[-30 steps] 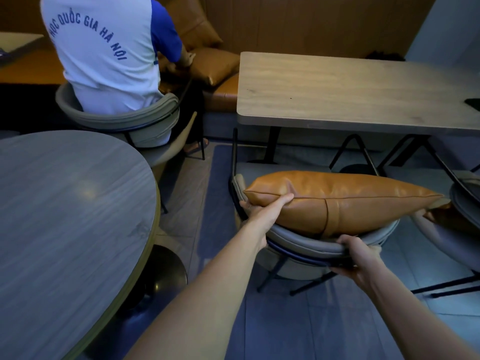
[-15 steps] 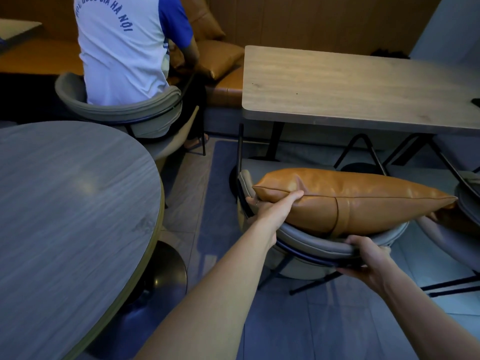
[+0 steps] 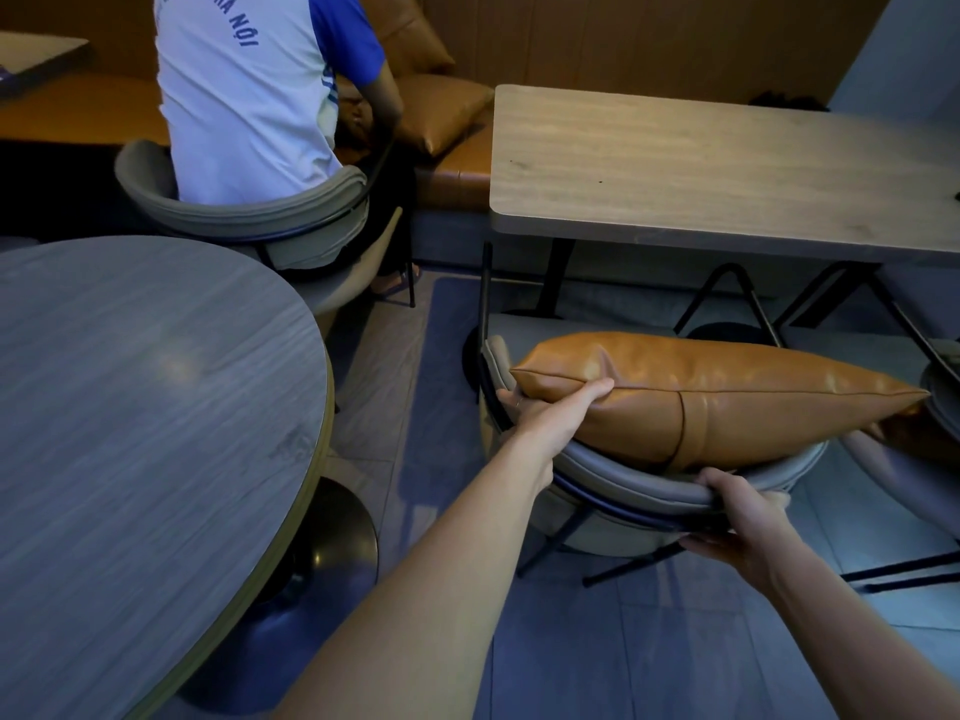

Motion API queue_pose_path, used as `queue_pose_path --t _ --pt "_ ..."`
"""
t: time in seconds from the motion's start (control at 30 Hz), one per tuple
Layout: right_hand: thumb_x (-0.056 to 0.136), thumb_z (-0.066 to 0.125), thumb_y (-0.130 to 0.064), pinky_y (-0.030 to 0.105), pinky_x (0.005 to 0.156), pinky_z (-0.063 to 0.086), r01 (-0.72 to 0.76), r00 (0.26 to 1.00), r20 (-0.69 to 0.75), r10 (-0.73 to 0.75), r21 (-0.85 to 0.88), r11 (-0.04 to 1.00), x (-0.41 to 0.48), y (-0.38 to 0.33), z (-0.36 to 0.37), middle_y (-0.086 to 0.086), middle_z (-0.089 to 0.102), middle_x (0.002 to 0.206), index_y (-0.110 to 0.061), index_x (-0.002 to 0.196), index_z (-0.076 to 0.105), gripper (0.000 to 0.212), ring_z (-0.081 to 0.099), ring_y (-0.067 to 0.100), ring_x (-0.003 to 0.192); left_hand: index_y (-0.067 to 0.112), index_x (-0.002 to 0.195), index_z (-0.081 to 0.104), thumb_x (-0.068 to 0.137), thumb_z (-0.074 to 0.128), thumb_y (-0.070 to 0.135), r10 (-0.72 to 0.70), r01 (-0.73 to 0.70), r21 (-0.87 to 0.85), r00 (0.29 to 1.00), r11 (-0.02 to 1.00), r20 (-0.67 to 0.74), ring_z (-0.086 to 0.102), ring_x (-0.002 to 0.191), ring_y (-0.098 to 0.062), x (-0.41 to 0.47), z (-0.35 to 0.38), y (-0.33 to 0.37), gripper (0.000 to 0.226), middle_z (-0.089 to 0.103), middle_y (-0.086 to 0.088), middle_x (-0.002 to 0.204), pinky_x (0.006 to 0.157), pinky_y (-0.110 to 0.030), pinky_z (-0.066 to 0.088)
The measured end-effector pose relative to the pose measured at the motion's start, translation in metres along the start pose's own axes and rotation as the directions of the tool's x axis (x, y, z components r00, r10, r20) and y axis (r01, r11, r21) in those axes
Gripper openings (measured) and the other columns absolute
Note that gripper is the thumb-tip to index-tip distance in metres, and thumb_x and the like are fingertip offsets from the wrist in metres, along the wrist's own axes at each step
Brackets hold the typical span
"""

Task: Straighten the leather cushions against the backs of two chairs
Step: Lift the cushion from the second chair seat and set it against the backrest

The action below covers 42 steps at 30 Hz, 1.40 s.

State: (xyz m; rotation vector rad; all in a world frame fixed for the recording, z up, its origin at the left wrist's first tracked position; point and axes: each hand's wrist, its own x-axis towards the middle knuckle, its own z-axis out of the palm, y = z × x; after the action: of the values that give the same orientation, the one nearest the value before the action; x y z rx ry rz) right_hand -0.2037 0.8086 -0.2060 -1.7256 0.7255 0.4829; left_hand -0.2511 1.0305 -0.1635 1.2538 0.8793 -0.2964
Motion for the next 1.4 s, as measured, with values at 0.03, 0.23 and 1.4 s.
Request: queue_pose_path --t 0.03,0.23,1.4 --pt "0.085 0.075 -0.020 0.043 0.051 0.063 0.003 1.000 0.004 -0.003 -0.007 1.000 0.001 0.001 -0.001 0.029 0.060 0.130 -0.008 0.146 0.040 0.071 0.069 0.036 0.087 0.031 0.162 -0.022 0.021 0.081 0.091 0.001 -0.001 0.000 1.000 1.000 0.007 0.028 0.151 -0.039 0.000 0.000 0.000 0.185 0.018 -0.007 0.171 0.115 -0.069 0.034" --pt "0.081 0.079 -0.029 0.043 0.057 0.063 0.029 0.999 0.036 -0.029 0.000 1.000 -0.001 0.006 -0.004 0.024 0.067 0.126 -0.009 0.146 0.042 0.077 0.071 0.034 0.091 0.025 0.162 -0.023 0.045 0.082 0.084 0.042 -0.042 -0.011 0.999 0.999 0.018 0.025 0.154 -0.037 -0.005 -0.001 -0.001 0.168 0.009 0.000 0.174 0.119 -0.068 0.028" --pt "0.092 0.070 -0.057 0.067 0.124 0.017 0.486 0.560 0.448 -0.697 -0.859 -0.162 -0.041 -0.040 -0.007 0.014 0.016 0.178 -0.042 0.170 0.006 0.102 0.010 0.046 0.162 0.045 0.164 0.001 0.087 0.072 0.061 0.645 -0.203 0.972 0.729 -0.116 0.230 -0.014 0.159 -0.039 -0.026 0.050 -0.004 0.106 -0.007 -0.009 0.176 0.118 -0.074 -0.007"
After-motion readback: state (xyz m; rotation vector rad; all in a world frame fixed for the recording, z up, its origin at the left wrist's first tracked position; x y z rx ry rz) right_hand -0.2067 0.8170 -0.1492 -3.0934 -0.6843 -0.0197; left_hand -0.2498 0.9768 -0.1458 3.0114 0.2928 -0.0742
